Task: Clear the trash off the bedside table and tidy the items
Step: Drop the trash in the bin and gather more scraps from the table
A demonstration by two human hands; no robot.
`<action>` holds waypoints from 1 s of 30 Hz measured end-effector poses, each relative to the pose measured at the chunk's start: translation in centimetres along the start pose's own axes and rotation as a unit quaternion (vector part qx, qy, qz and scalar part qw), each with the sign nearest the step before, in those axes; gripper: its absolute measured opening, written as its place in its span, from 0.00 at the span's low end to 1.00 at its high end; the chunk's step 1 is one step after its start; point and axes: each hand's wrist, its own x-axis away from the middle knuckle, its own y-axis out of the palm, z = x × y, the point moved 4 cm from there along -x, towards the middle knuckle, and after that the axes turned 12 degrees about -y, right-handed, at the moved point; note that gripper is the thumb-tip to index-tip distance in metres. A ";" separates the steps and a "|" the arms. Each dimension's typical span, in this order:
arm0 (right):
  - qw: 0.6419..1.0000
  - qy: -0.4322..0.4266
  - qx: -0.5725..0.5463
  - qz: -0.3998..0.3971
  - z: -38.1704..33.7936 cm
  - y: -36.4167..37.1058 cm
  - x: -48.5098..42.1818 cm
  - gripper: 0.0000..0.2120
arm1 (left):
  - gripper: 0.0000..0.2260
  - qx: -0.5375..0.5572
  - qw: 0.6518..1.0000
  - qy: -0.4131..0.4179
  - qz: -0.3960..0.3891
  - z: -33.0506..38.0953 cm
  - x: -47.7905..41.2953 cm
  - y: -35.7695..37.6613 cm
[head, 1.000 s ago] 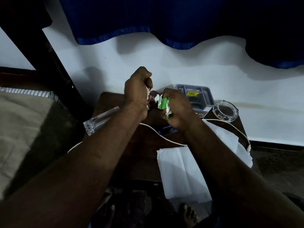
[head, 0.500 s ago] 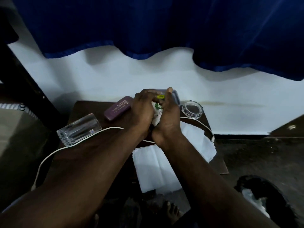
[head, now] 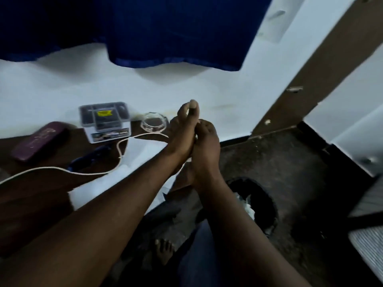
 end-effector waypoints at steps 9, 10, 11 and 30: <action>0.990 -0.024 0.051 0.126 -1.1 -15.5 -3.8 0.11 | 0.29 -0.036 0.987 -0.133 -0.076 -5.0 -0.2 15.2; 0.987 -0.026 0.071 0.144 -0.8 -17.0 -4.2 0.10 | 0.27 -0.026 0.984 -0.153 -0.089 -5.9 -0.1 16.5; 0.983 -0.029 0.092 0.157 -0.5 -18.4 -4.6 0.08 | 0.28 -0.009 0.981 -0.170 -0.093 -6.9 0.1 17.5; 0.972 0.050 0.142 0.179 12.5 -33.8 -7.1 0.05 | 0.07 -0.115 0.949 -0.241 -0.169 -21.1 -6.9 23.8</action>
